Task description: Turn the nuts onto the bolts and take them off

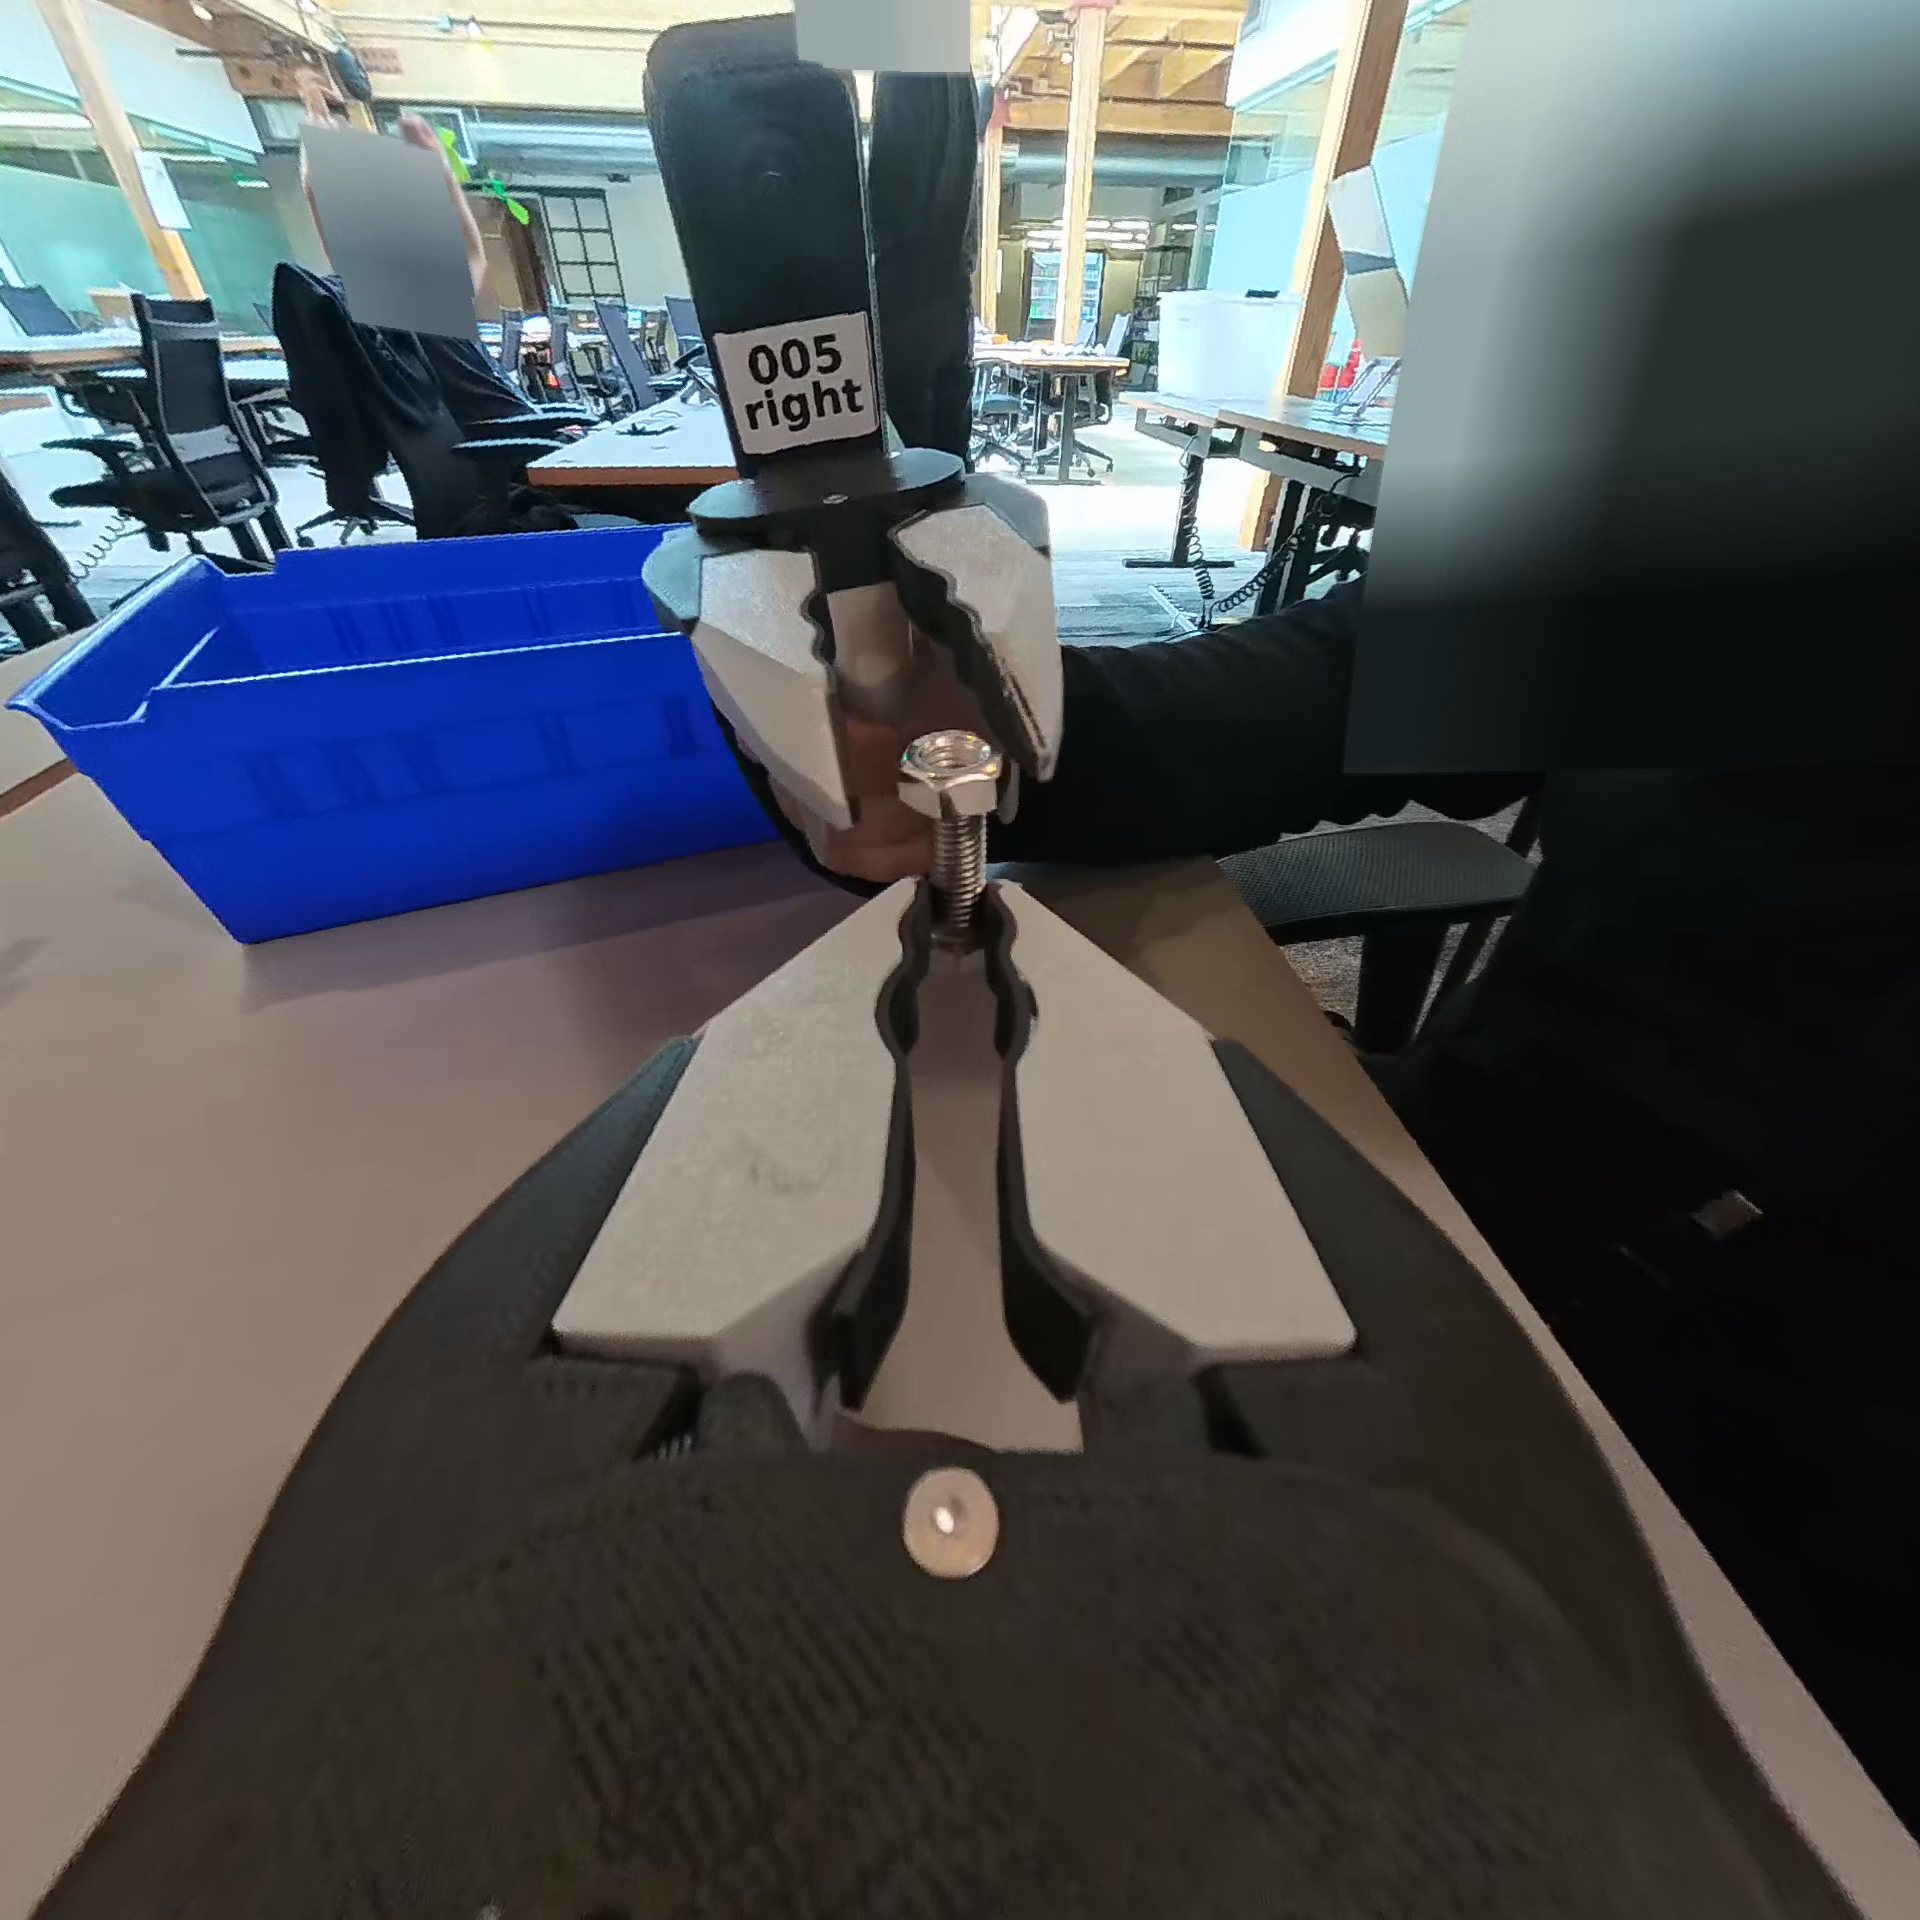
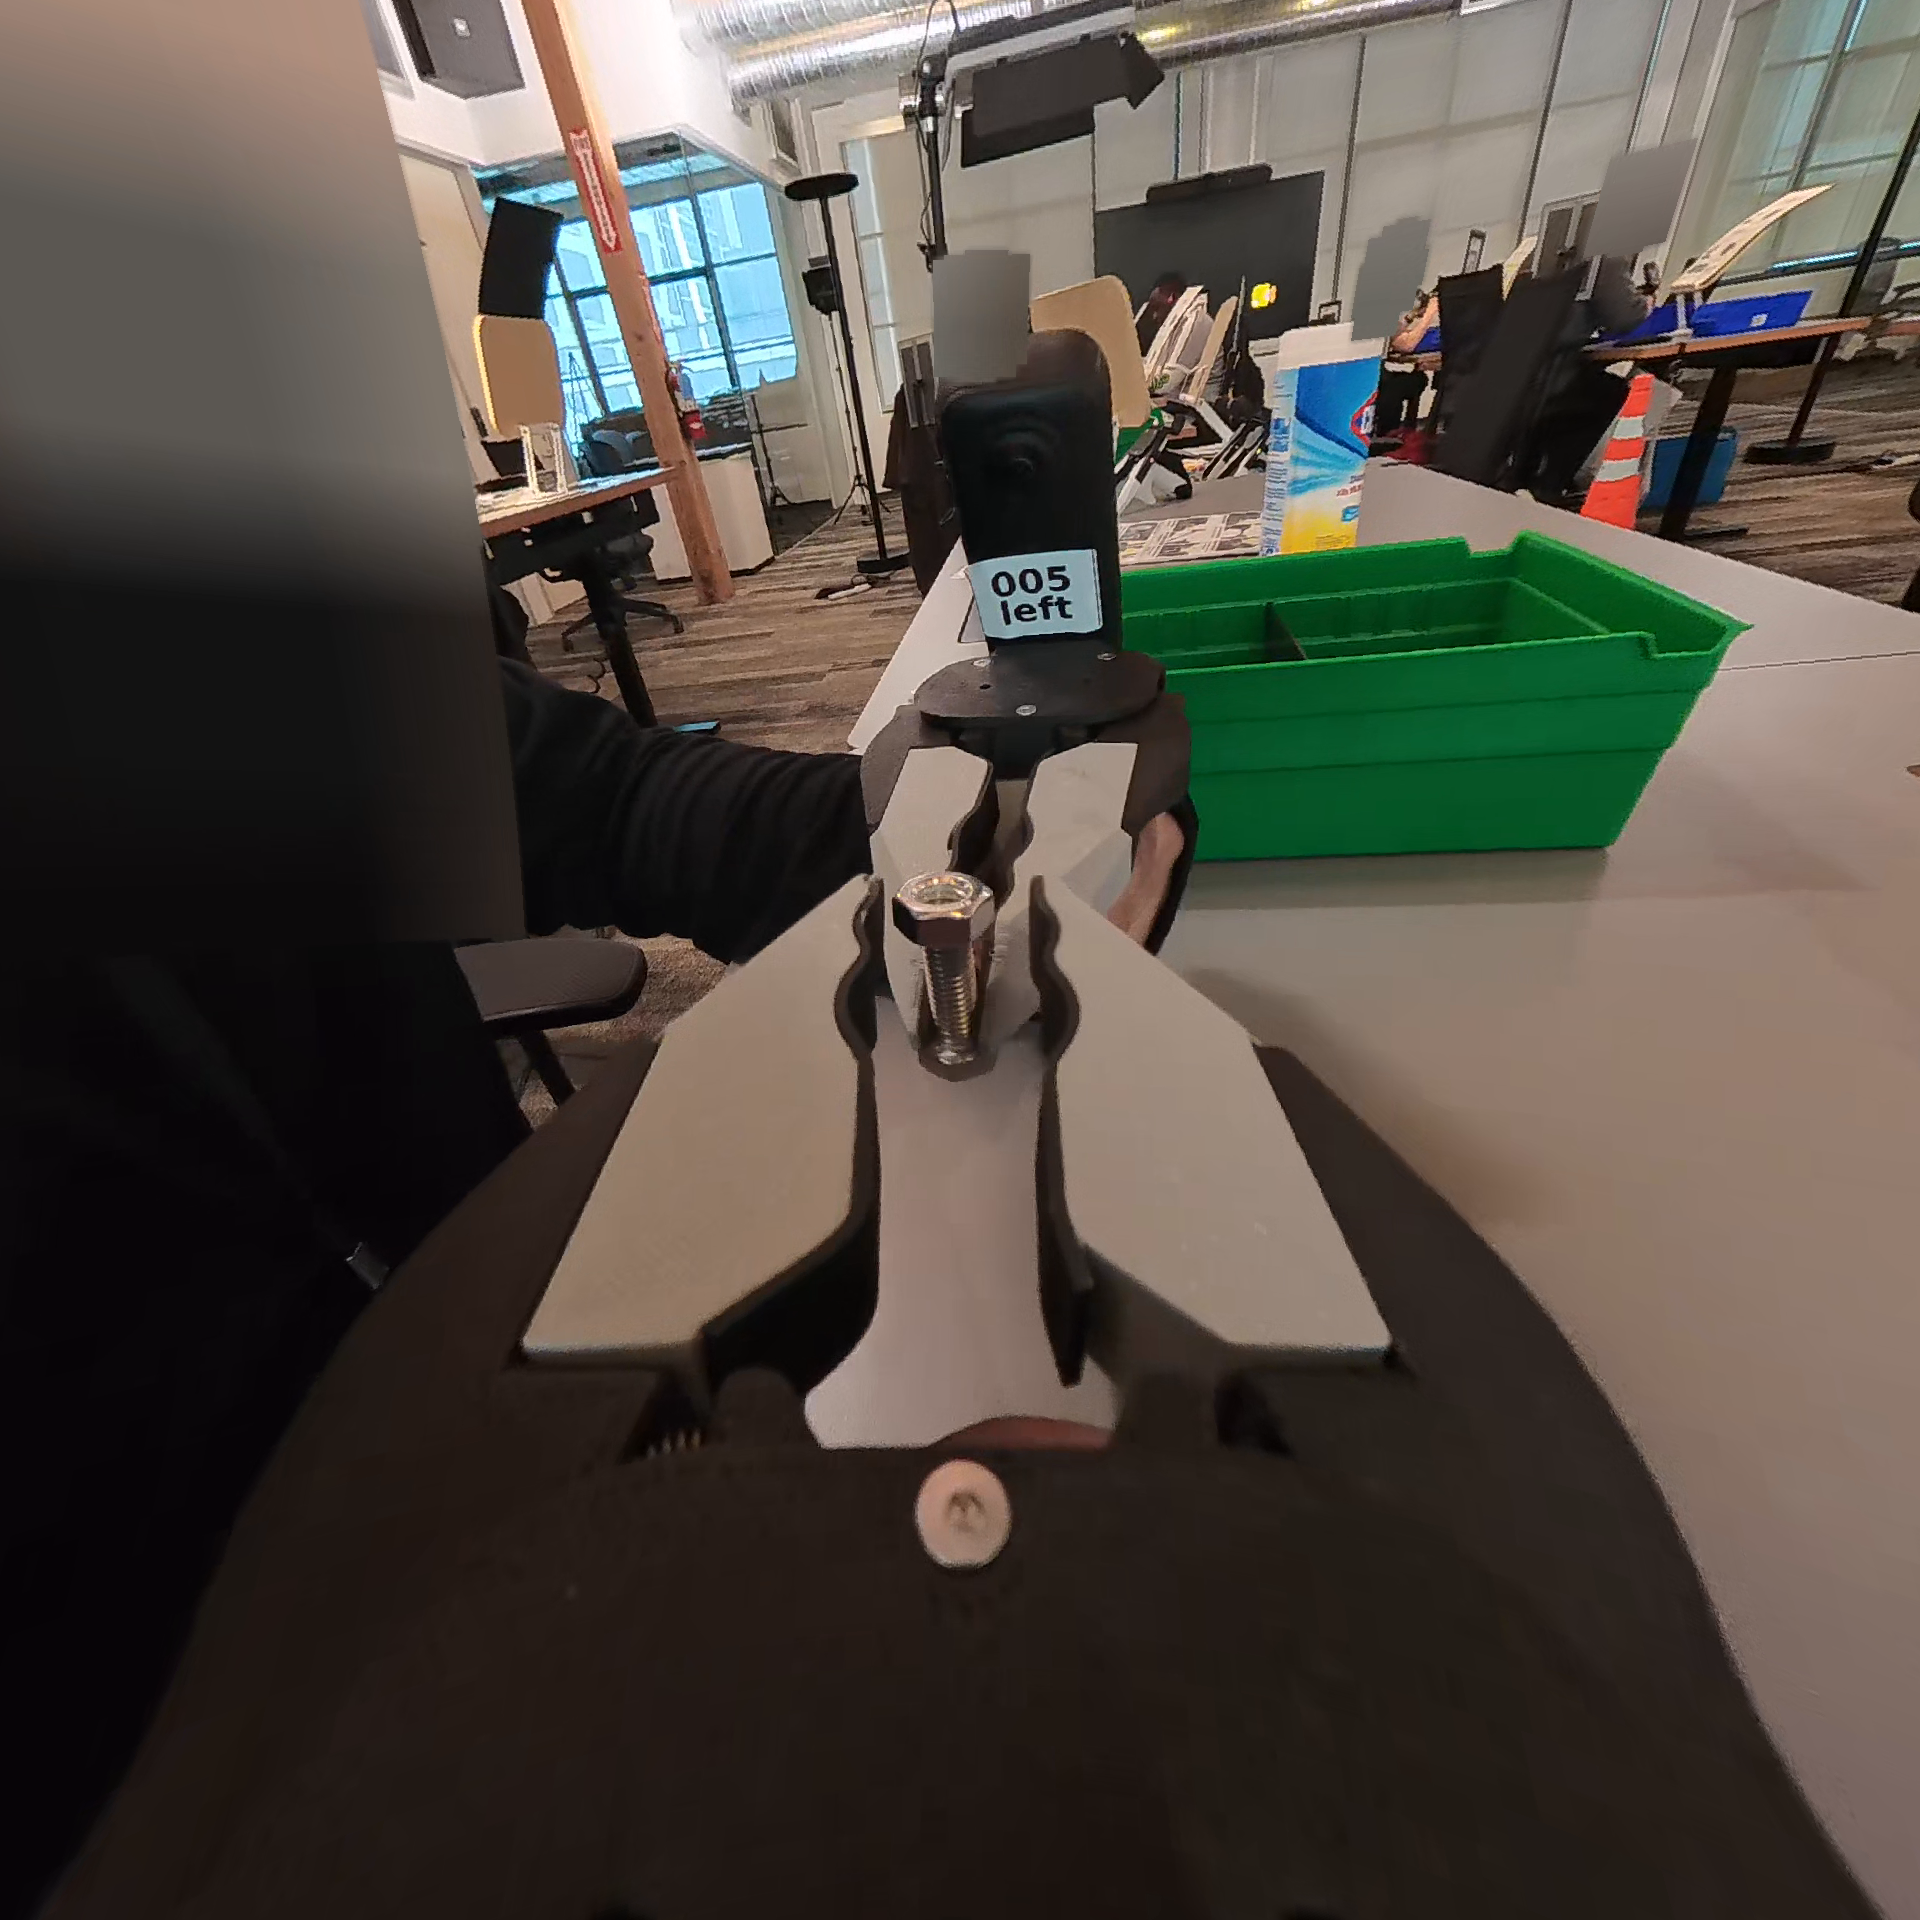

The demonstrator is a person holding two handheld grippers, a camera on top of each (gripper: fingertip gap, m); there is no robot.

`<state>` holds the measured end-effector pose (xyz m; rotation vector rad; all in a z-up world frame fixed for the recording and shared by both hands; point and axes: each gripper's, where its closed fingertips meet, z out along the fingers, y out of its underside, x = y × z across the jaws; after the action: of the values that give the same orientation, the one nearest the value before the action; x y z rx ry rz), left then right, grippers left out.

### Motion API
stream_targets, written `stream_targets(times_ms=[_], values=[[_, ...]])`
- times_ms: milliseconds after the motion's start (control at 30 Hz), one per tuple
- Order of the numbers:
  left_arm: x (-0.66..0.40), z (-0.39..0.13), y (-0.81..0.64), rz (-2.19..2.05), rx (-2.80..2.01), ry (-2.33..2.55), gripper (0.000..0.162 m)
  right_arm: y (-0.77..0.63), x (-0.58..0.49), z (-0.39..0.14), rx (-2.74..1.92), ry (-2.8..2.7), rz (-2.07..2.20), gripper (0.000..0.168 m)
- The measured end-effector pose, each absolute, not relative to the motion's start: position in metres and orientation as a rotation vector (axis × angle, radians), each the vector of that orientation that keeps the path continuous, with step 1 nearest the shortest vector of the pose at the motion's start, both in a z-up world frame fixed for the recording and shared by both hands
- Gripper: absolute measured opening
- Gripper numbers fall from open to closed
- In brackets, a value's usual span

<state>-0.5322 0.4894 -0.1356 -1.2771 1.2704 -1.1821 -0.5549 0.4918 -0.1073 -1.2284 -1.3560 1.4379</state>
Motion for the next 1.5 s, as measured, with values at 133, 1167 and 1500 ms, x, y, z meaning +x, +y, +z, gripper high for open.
stream_targets(times_ms=[133,1167,1500], values=[[-0.532,-0.134,0.487,-1.189,-1.268,1.277,0.007,0.489,-0.557,-0.109,-1.223,-1.374,1.439,0.024],[-0.527,-0.152,0.557,-0.661,-1.550,0.863,0.007,0.558,-0.547,-0.125,-1.462,-0.813,0.895,0.016],[-0.531,-0.153,0.560,-0.635,-1.592,0.826,0.007,0.563,-0.550,-0.126,-1.463,-0.759,0.814,0.016]])
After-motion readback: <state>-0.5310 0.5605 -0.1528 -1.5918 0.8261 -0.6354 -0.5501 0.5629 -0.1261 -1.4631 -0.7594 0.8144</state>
